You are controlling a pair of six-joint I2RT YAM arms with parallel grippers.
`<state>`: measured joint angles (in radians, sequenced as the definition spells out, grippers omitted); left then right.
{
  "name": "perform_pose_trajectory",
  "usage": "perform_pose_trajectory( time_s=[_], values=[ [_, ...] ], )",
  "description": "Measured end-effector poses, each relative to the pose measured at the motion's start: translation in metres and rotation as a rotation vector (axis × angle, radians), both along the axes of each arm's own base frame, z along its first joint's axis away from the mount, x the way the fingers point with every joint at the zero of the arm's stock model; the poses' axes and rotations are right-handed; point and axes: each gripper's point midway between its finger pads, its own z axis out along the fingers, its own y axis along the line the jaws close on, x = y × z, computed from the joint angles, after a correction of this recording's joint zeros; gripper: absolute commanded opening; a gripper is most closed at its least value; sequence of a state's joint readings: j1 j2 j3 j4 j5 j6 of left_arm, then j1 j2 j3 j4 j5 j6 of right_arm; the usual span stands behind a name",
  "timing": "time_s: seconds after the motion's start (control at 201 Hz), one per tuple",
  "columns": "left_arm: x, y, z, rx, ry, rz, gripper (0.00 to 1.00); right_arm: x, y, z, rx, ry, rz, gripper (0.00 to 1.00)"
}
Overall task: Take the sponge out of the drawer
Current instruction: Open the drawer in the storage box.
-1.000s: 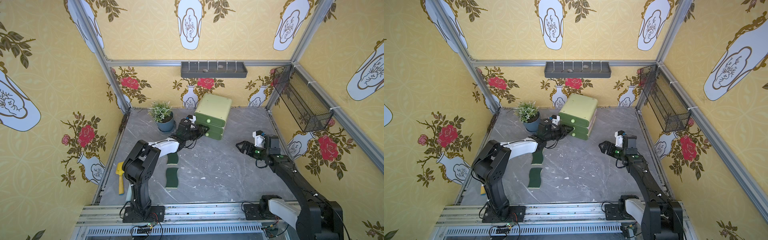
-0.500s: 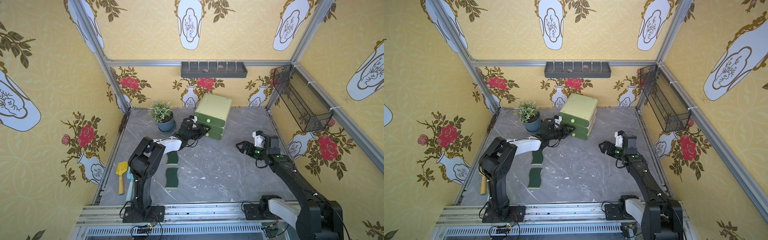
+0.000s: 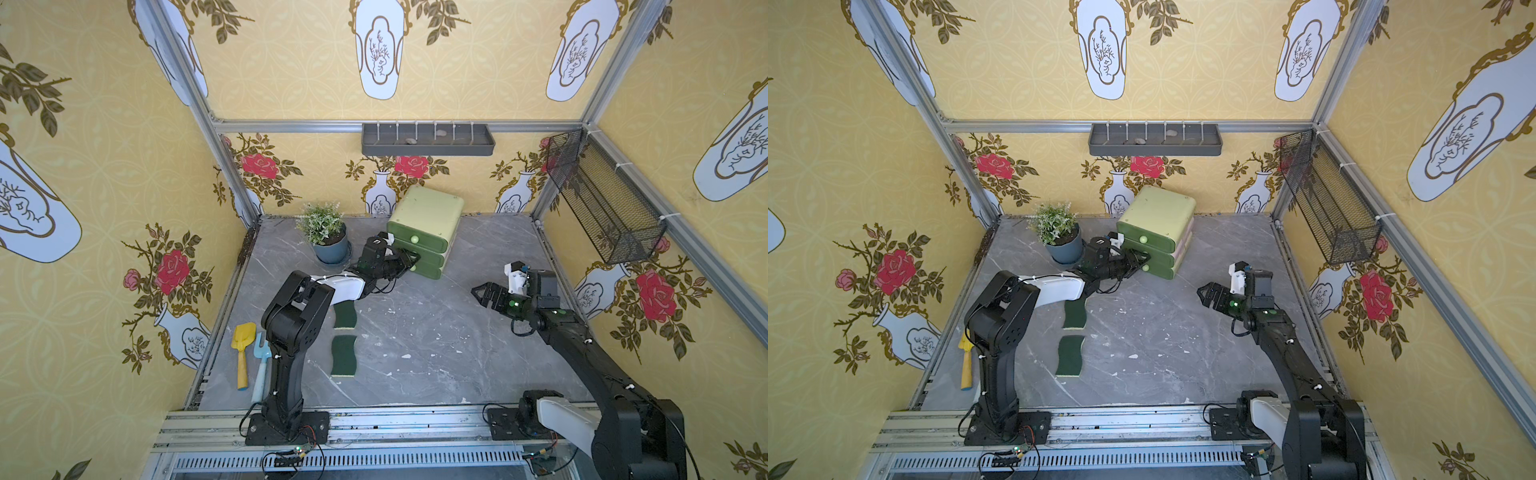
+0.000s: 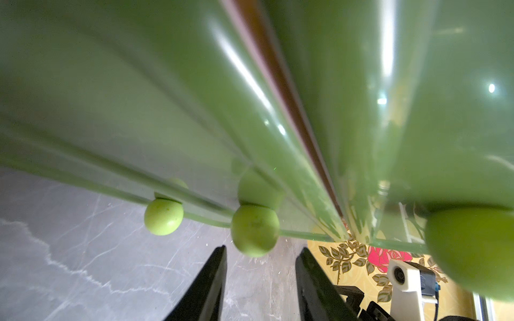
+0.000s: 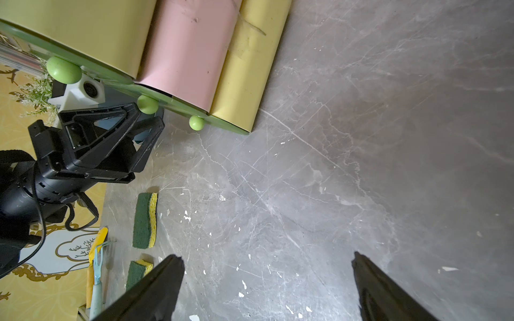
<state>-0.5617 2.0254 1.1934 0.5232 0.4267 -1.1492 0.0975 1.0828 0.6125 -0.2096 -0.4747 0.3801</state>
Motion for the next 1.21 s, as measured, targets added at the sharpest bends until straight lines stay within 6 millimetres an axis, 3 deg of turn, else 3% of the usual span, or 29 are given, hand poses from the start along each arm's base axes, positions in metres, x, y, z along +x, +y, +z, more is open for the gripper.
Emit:
perform_pose_trajectory(
  time_s=[0.339, 0.687, 1.21],
  values=[
    [0.001, 0.012, -0.005, -0.104, 0.023, 0.057, 0.46, 0.0, 0.0, 0.0, -0.004, -0.002, 0.004, 0.98],
    [0.004, 0.01, 0.01, -0.26, 0.021, 0.085, 0.46, 0.0, 0.0, 0.0, -0.004, -0.002, 0.004, 0.98],
    [0.009, 0.007, 0.005, -0.334, 0.081, 0.106, 0.41, 0.0, 0.0, 0.0, -0.004, -0.002, 0.004, 0.98]
  ],
)
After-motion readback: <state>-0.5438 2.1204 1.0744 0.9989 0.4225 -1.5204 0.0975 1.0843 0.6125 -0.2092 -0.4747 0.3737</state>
